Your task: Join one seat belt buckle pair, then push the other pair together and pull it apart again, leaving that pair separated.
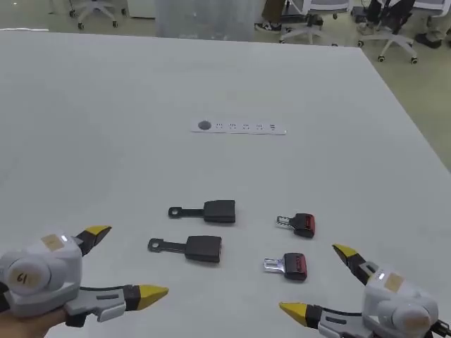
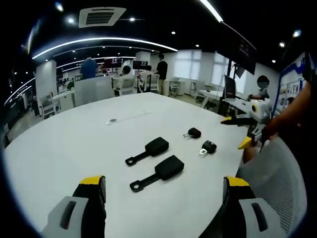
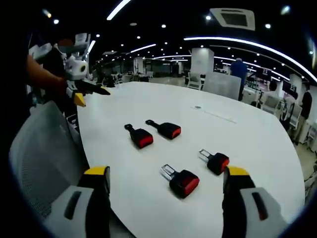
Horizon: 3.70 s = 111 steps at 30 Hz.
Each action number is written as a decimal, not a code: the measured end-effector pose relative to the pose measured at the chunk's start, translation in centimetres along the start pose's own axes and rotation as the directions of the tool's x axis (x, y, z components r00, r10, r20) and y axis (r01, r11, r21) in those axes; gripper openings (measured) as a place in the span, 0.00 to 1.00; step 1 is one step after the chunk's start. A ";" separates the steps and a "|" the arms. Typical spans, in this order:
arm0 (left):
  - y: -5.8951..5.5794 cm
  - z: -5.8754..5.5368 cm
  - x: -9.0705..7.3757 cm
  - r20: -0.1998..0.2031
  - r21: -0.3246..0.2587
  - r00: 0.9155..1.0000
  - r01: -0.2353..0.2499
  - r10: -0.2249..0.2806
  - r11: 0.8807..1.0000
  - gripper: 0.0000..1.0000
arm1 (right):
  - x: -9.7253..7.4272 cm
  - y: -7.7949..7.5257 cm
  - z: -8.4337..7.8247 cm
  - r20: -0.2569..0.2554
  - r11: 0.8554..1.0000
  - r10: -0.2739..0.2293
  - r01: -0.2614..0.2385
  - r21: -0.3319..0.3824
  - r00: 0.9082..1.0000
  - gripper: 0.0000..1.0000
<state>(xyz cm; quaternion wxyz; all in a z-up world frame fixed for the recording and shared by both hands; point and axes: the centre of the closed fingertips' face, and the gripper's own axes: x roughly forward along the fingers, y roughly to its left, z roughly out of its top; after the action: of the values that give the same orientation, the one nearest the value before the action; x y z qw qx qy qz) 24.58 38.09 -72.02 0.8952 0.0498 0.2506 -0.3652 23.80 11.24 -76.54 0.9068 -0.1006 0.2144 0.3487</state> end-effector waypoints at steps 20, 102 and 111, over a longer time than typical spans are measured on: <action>0.1 -0.1 0.6 -0.018 0.018 1.000 0.009 -0.009 1.000 1.00 | 0.0 -0.6 -0.3 -0.012 1.000 -0.004 0.004 -0.002 1.000 0.96; -0.6 -3.2 13.3 -0.307 0.237 0.910 0.357 -0.279 0.904 0.81 | 5.9 -3.0 -5.4 -0.303 0.923 0.346 -0.380 -0.058 0.888 0.73; -1.1 -3.9 15.0 -0.374 0.300 0.872 0.437 -0.317 0.848 0.74 | 6.4 -2.8 -6.3 -0.347 0.889 0.410 -0.454 -0.054 0.843 0.67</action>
<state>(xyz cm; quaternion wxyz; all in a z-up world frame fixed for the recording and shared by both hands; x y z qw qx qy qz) 31.34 28.91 -82.64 0.7275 0.2257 0.3184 -0.5643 27.95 10.83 -85.00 0.7475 -0.1668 0.3547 0.5363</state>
